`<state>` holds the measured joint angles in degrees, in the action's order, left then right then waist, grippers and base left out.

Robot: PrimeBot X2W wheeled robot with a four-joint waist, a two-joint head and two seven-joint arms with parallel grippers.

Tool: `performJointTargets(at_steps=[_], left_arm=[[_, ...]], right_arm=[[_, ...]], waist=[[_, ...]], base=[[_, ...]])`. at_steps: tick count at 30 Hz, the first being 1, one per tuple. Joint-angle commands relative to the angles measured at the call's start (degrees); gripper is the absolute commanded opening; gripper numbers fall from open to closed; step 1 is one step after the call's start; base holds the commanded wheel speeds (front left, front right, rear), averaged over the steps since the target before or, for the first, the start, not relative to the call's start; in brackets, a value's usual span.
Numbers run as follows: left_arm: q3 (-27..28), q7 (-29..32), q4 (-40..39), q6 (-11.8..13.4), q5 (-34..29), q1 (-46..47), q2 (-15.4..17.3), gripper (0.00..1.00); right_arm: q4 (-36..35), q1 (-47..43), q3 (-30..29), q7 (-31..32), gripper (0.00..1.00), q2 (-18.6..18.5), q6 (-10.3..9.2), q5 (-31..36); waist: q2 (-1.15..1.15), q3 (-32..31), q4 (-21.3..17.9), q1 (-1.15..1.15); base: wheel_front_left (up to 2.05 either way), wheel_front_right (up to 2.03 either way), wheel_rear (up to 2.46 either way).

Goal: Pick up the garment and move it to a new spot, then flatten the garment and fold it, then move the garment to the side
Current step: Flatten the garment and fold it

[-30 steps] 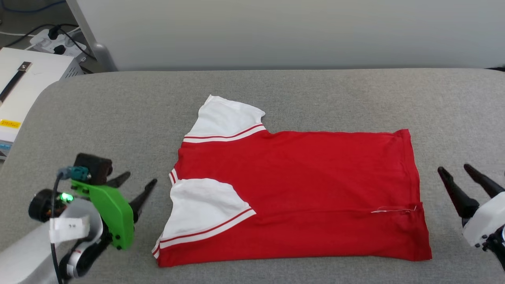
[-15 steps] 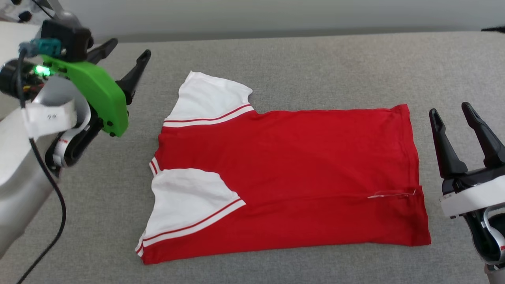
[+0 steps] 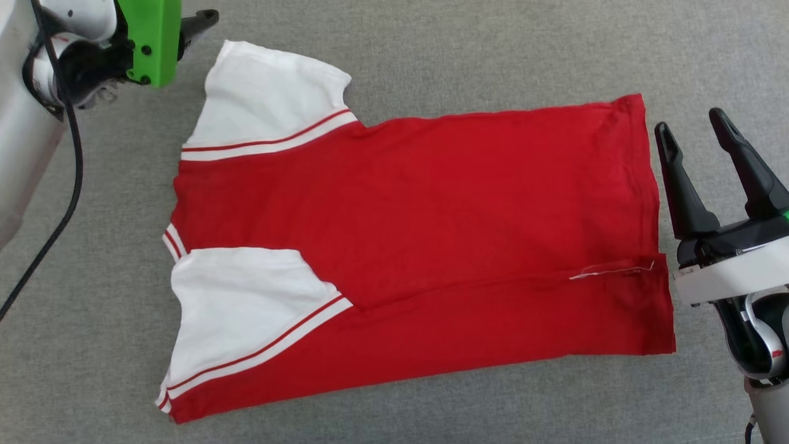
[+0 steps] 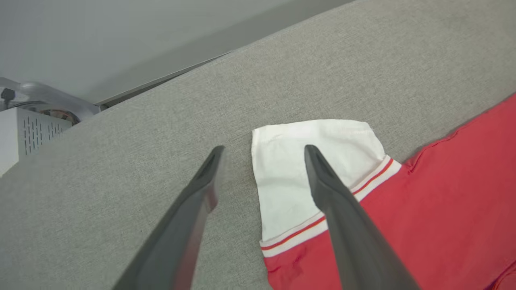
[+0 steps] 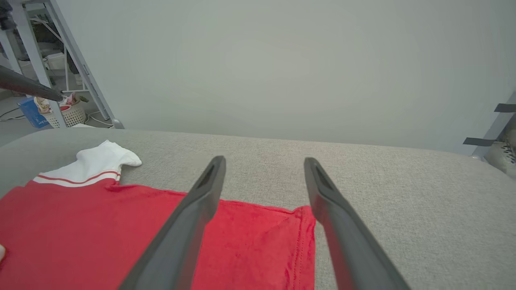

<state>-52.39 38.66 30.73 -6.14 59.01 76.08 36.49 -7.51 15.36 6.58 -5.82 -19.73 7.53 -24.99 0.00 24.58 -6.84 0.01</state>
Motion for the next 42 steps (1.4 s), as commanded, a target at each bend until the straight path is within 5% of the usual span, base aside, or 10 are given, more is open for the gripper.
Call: performJointTargets(at_steps=[1, 20, 21, 33, 42], left_arm=[[-0.17, 1.65, 1.29, -0.38, 0.96, 1.79, -0.58, 1.0], [-5.7, 8.42, 11.82, -1.27, 1.42, 1.82, -1.02, 0.99], [-5.88, 8.18, 11.73, -1.29, 1.52, 1.54, -0.97, 0.0], [-7.18, -3.34, 3.13, -1.34, 3.62, -2.05, -0.44, 0.0], [-10.18, -11.22, -4.74, -1.34, 2.16, -5.82, 1.17, 0.0]], right_arm=[[0.18, 1.37, 0.29, -0.53, 1.0, -0.03, -0.04, 0.26], [4.46, 5.72, 2.32, -3.81, 1.0, -0.82, -0.04, -1.75], [4.59, 5.89, 2.27, -3.96, 1.0, -0.94, -0.04, -1.86], [5.26, 11.89, 0.93, 0.1, 1.0, -8.71, -0.04, -4.57], [10.6, 20.83, 9.39, 26.12, 1.0, -19.56, -0.04, -14.65]], waist=[[0.0, 5.36, -3.51, -0.01], [0.0, 9.97, -5.32, -0.01], [0.0, 9.78, -5.21, -0.01], [0.0, 2.66, -0.61, -0.01], [0.0, -0.66, 3.06, -0.01]], base=[[0.0, 0.0, 0.0], [0.0, 0.0, 0.0], [0.0, 0.0, 0.0], [0.0, 0.0, 0.0], [0.0, 0.0, 0.0]])
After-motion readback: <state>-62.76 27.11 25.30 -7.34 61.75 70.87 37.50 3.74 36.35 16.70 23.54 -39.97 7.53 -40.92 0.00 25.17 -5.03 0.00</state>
